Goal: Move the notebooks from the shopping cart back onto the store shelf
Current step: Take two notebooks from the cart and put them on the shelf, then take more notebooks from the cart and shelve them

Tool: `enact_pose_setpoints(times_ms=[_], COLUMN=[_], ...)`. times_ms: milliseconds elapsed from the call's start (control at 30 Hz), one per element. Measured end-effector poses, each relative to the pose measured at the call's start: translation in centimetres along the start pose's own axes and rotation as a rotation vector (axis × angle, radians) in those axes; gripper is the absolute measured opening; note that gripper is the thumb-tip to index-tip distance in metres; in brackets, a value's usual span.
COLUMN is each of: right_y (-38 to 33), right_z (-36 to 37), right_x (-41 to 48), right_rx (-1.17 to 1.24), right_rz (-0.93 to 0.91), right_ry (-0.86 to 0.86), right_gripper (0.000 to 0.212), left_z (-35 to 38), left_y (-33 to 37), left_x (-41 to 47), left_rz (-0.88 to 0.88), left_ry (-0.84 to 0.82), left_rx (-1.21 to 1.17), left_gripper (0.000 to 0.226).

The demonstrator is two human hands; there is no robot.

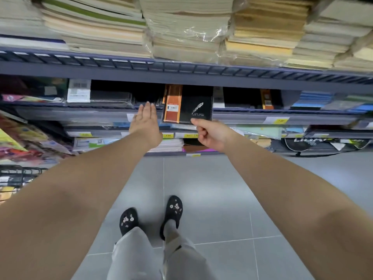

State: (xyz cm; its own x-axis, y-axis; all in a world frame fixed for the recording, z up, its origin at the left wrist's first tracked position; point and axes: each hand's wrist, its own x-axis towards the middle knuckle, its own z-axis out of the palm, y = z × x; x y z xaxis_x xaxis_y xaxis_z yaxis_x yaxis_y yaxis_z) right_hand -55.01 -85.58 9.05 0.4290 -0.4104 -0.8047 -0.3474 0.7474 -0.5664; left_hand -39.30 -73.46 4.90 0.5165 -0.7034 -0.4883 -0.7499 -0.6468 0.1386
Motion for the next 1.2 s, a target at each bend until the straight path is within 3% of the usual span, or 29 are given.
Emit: enact_pose_setpoints(times_ms=[100,200,400,633,767,933,1200], right_y=[0.1,1.5,2.4,0.2,1.2,3.3,6.7], right_z=[0.6,0.7,1.9,3.7,3.5,3.9,8.4], right_x=[0.8,0.7,1.2,1.7,1.0,-0.6,-4.4], right_rx=[0.198,0.309,0.05,-0.045,-0.116,-0.451,-1.135], right_rz=[-0.033,-0.086,-0.201,-0.195,-0.177,-0.209,-0.495], right_ry=[0.048,0.052,0.148,0.126,0.14,0.089,-0.124], right_gripper=[0.019,0.008,0.023,0.009,0.023,0.031,0.059], left_z=[-0.2,-0.4,-0.3,-0.6,-0.8,1.2,3.1], left_y=[0.2,0.1,-0.1,-0.3,-0.5,-0.8,-7.0], left_x=[-0.1,-0.1,-0.4,-0.5,-1.1,-6.0,-16.5], left_rz=[-0.011,-0.007,-0.003,0.009,0.02,-0.03,-0.128], left_ry=[-0.02,-0.04,-0.06,-0.051,-0.033,-0.024,0.06], left_rx=[-0.002,0.046,0.044,0.038,0.001,-0.123,-0.13], left_gripper=[0.091,0.096,0.101,0.102,0.096,0.092,0.081])
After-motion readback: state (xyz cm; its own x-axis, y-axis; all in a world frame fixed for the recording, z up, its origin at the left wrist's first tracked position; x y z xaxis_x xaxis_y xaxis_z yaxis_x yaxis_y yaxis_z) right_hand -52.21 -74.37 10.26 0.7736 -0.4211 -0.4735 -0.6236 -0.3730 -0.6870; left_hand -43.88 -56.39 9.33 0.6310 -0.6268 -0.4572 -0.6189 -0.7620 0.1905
